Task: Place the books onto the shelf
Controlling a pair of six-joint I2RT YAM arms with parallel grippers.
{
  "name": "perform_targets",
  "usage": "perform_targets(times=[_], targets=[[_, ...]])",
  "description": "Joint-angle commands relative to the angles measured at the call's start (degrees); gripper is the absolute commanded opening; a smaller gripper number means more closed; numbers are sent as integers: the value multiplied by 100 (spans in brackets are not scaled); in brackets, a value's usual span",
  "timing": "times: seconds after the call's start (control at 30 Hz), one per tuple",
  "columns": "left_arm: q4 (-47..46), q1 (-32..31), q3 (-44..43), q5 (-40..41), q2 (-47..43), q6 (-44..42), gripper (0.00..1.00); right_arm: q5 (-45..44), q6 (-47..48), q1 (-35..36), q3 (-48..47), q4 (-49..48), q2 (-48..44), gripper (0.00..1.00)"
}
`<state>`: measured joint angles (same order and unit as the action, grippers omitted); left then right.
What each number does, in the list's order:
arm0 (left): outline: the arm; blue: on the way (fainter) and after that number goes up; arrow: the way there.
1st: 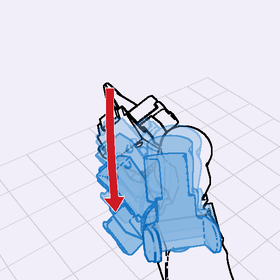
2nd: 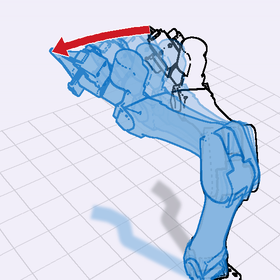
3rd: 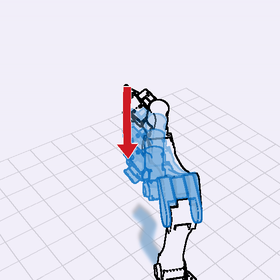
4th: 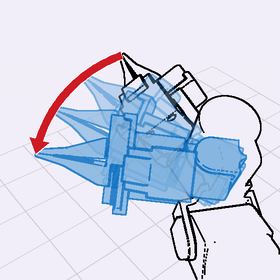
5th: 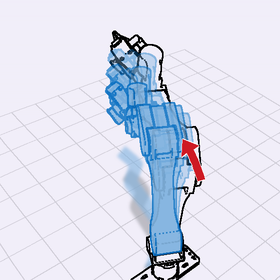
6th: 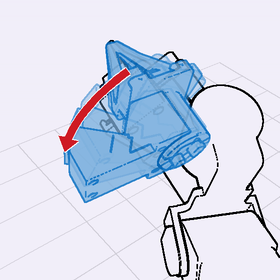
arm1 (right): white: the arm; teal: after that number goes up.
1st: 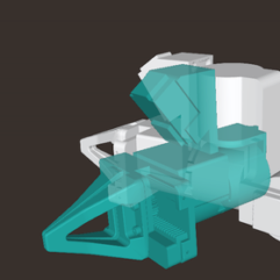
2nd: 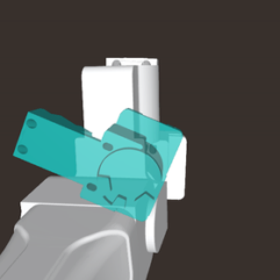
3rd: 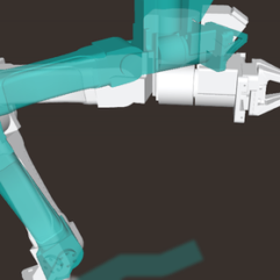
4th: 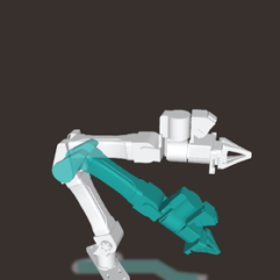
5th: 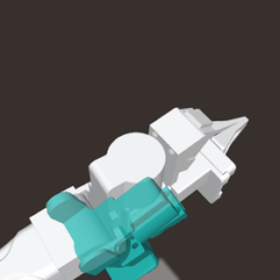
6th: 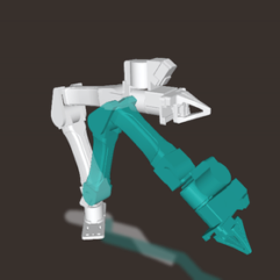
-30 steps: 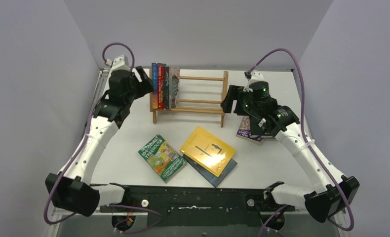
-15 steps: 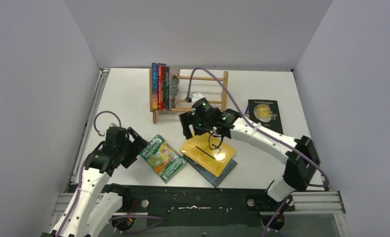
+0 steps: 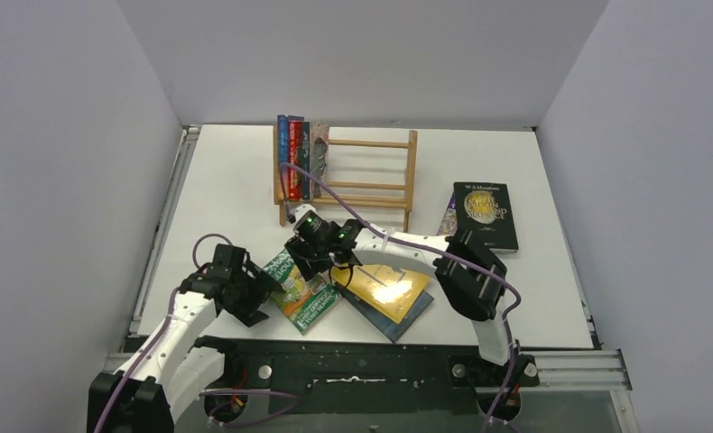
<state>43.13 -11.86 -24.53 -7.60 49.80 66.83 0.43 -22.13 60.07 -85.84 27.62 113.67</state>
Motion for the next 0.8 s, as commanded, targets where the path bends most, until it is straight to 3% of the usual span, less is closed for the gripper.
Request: perform_targets(times=[0.0,0.3,0.47,0.63,0.77], targets=[[-600,97,-80,-157,283,-191,65,-89,-139,-45,-252,-378,181,64],[-872,155,-67,-218,767,-489,46,1222,-234,-146,-229,-805,576,57],[-1007,160,-110,-349,1003,-589,36,2079,-353,-241,-127,-1191,465,45],[-1095,167,-113,-400,1049,-601,32,2862,-516,-367,181,-1938,165,31],[-1131,173,-109,-431,1037,-585,32,3113,-569,-415,385,-2302,35,29]])
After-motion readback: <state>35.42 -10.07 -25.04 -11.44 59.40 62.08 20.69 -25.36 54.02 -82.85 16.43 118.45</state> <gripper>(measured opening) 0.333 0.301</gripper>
